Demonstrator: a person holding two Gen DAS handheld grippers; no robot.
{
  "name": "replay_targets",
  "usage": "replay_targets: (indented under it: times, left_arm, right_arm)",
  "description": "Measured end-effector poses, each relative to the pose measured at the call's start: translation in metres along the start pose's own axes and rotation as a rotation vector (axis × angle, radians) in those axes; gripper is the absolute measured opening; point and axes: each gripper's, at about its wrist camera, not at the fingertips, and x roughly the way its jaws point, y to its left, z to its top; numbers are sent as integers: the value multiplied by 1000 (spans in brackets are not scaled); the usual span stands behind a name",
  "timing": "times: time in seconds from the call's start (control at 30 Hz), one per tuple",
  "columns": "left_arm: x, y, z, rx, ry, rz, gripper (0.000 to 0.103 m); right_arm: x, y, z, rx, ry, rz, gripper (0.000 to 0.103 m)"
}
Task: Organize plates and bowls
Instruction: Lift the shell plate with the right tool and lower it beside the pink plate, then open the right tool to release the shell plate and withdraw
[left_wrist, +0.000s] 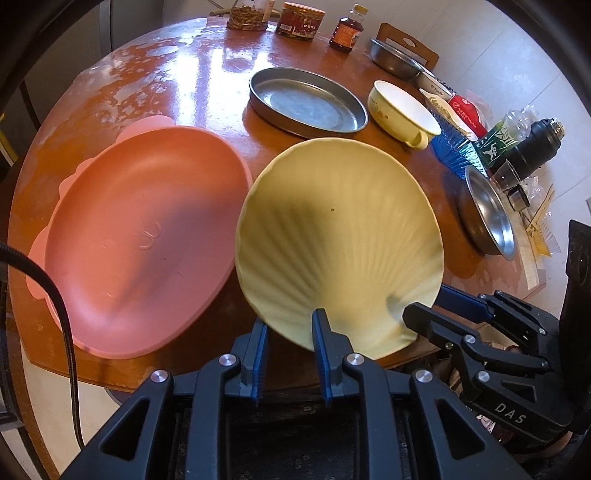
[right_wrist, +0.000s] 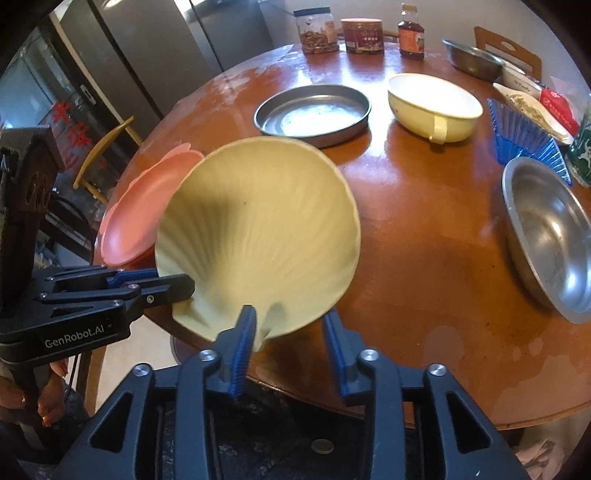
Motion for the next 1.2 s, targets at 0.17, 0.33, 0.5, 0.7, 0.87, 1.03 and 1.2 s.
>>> replay_targets:
  times: [0.17,0.33,0.5,0.7,0.87,1.03,1.2]
  left_arm:
    - [0,-2,1,-2,-10,-4,24]
    - [-1,-5,1,8,-16,0,26]
    - [-4,-5,0,9,-24,16,27]
    - [-13,-6,-2,10,-56,35,30]
    - [-21,-11,-2,25,-80,38,36]
    - [-28,-19,-3,45,-99,33,38]
    - [-33,-24,-4,54,-117,34,39]
  right_arm:
    - [-1,-3,0,17,-15,-2,40]
    - [-6,-8,-3,31,-30,-17,47]
    - [-11,-10,-3,32,-60,-39,52]
    - [-15,-8,-5,23,-79,-69,54]
    - [-22,-9,-5,20,-104,-93,58]
    - [-31,-11,-7,18,-133,-116,60]
    - [-39,-11,-8,14,-161,-135,60]
